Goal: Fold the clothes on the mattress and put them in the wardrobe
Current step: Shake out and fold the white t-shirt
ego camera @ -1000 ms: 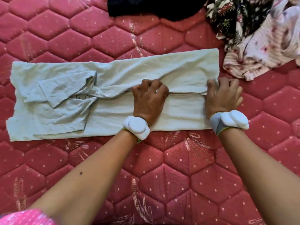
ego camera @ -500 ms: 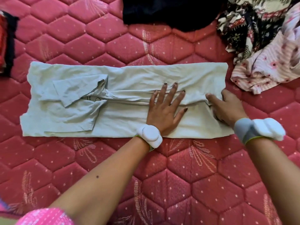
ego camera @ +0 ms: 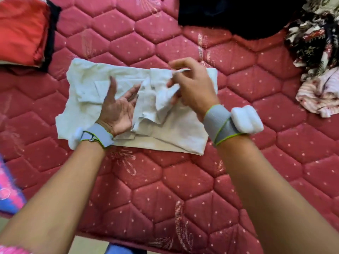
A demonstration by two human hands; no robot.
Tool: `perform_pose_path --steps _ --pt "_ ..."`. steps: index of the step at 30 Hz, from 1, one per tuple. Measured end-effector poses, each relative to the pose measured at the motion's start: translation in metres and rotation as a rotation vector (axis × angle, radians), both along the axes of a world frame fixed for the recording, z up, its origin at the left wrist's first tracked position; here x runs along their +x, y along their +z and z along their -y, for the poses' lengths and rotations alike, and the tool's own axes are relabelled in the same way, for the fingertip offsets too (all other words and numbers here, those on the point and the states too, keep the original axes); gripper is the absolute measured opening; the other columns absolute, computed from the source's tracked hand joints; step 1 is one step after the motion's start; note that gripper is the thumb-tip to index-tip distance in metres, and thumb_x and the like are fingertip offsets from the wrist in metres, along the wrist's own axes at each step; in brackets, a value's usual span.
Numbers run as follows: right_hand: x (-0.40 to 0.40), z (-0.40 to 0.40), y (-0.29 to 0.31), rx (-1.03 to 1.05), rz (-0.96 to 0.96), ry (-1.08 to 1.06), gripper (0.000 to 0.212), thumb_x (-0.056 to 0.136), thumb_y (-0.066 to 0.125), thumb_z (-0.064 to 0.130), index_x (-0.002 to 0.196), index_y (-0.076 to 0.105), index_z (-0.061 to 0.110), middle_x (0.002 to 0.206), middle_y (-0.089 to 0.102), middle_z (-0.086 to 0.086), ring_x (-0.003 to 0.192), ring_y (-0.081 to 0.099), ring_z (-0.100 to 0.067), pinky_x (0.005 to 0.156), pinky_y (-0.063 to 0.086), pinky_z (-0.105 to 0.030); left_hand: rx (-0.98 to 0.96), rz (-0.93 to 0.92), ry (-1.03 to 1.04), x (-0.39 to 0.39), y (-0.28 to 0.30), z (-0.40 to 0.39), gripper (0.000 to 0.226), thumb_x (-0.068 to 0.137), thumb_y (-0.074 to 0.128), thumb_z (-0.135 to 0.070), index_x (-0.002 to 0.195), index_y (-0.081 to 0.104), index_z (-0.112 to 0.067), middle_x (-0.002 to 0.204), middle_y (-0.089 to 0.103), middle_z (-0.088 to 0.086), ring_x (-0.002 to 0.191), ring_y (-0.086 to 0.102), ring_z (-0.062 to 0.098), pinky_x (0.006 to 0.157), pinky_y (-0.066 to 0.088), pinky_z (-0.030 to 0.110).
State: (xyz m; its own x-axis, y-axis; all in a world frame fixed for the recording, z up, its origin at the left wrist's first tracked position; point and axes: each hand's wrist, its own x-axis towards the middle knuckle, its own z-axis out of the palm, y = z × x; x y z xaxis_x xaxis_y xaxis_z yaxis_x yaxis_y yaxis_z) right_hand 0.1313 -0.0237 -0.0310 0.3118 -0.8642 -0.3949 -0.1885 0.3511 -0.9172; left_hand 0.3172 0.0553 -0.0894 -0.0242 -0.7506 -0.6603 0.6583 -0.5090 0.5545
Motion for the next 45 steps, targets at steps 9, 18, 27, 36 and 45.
perform_pose_path --steps 9,18,27,36,45 --pt "-0.021 -0.034 -0.05 -0.254 -0.946 0.317 0.067 0.069 0.068 0.041 0.13 0.041 0.031 0.124 0.037 -0.009 0.114 0.038 -0.034 0.096 0.035 -0.045 -0.065 0.571 -0.199 -0.01 -0.014 0.002 0.07 0.083 0.064 0.009 0.142 0.036 -0.014 0.12 0.063 0.011 0.1 0.066 0.016 0.078 0.054 0.026" --pt "0.038 -0.01 -0.041 -0.386 -0.827 0.115 0.029 0.083 0.047 0.032 0.11 0.057 0.025 0.098 0.067 0.002 0.105 0.053 -0.028 0.089 0.032 -0.04 -0.175 1.594 -0.167 -0.014 -0.013 -0.042 0.037 0.078 0.064 -0.025 0.115 0.062 -0.019 0.11 0.057 0.005 0.097 0.058 0.022 0.085 0.049 0.038" --pt "0.08 0.042 -0.059 -0.242 -0.828 0.378 0.033 0.084 0.063 0.044 0.096 0.072 0.015 0.09 0.07 -0.01 0.096 0.065 -0.028 0.082 0.052 -0.032 -0.141 1.908 -0.453 -0.041 -0.038 -0.081 0.026 0.081 0.06 -0.05 0.09 0.064 -0.026 0.089 0.06 -0.006 0.089 0.047 0.022 0.07 0.028 0.034" --pt "0.102 0.053 -0.065 0.15 0.082 -0.082 0.02 0.089 0.057 -0.001 0.076 0.052 0.014 0.072 0.059 -0.008 0.065 0.057 -0.023 0.061 0.049 -0.033 -0.035 1.749 -0.4 -0.019 -0.043 -0.121 0.036 0.089 0.04 -0.04 0.074 0.063 -0.016 0.079 0.059 -0.003 0.086 0.043 0.023 0.076 0.023 0.034" --pt "0.024 -0.016 -0.085 -0.364 -0.946 -0.464 0.031 0.086 0.049 0.03 0.114 0.06 0.025 0.122 0.055 -0.005 0.112 0.048 -0.029 0.088 0.033 -0.035 -0.22 1.87 -0.113 -0.041 -0.022 -0.077 0.033 0.08 0.058 -0.027 0.112 0.052 -0.021 0.115 0.052 0.009 0.106 0.045 0.027 0.088 0.034 0.038"
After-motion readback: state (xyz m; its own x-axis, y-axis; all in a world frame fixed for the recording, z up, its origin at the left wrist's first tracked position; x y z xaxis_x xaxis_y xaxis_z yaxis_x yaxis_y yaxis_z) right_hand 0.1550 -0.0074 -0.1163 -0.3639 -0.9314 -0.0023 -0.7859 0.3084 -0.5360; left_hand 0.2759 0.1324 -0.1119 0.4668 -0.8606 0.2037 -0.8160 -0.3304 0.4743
